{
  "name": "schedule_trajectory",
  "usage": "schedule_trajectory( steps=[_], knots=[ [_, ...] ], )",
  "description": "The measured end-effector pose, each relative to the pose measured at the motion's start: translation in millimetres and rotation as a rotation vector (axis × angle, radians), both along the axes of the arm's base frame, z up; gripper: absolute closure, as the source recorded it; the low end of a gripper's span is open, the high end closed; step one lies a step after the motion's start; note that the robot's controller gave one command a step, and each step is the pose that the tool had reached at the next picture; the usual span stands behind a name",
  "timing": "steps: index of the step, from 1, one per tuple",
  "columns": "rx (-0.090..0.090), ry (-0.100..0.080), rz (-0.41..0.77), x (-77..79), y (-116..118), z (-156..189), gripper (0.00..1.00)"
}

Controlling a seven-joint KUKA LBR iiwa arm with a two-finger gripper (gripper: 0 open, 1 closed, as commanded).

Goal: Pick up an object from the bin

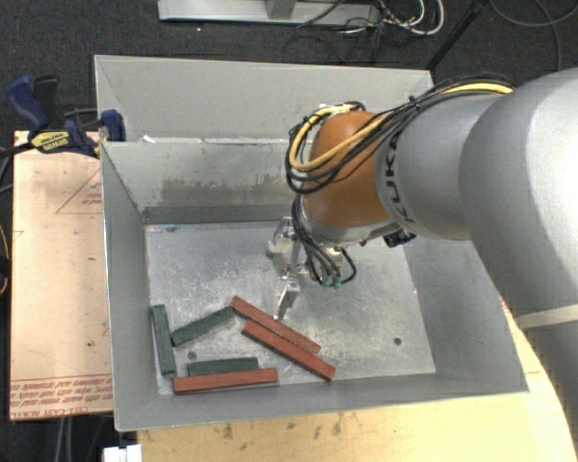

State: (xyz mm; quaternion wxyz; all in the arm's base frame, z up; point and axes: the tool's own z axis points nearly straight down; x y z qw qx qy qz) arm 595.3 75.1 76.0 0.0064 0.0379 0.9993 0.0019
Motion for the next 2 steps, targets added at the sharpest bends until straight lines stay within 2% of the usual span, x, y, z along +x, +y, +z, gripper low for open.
schedule_trajectory(
  steps=[1,2],
  knots=[
    [-0.007,0.005,0.066,-16.0,15,11,0.0],
    [-0.001,0.007,0.21,-29.5,46,21,0.0]
  ],
)
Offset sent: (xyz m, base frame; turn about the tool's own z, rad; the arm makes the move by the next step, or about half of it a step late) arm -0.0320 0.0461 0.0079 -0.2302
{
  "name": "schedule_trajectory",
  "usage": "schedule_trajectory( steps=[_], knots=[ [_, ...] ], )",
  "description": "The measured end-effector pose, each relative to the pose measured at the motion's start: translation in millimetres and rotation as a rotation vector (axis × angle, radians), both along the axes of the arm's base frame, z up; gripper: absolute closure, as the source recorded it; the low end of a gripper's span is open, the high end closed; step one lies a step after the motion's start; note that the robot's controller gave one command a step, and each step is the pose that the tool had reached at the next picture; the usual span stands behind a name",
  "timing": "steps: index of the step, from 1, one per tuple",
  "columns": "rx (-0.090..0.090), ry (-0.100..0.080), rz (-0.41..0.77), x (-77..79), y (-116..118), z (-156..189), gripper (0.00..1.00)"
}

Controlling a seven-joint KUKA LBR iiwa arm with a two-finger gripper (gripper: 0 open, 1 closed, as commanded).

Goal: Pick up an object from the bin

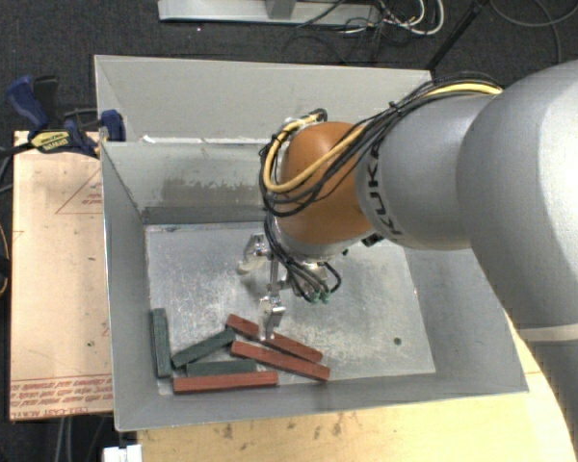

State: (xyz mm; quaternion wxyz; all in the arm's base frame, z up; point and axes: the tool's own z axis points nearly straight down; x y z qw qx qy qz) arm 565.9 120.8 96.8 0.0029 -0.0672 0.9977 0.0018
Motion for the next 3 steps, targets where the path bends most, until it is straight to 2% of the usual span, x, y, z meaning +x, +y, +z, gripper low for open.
schedule_trajectory(
  steps=[1,2,3],
  knots=[
    [0.006,-0.021,-0.147,-41.2,25,-18,1.0],
    [0.006,-0.021,-0.147,-41.2,25,-18,1.0],
    [-0.001,-0.001,-0.09,-44.2,24,134,1.0]
  ],
)
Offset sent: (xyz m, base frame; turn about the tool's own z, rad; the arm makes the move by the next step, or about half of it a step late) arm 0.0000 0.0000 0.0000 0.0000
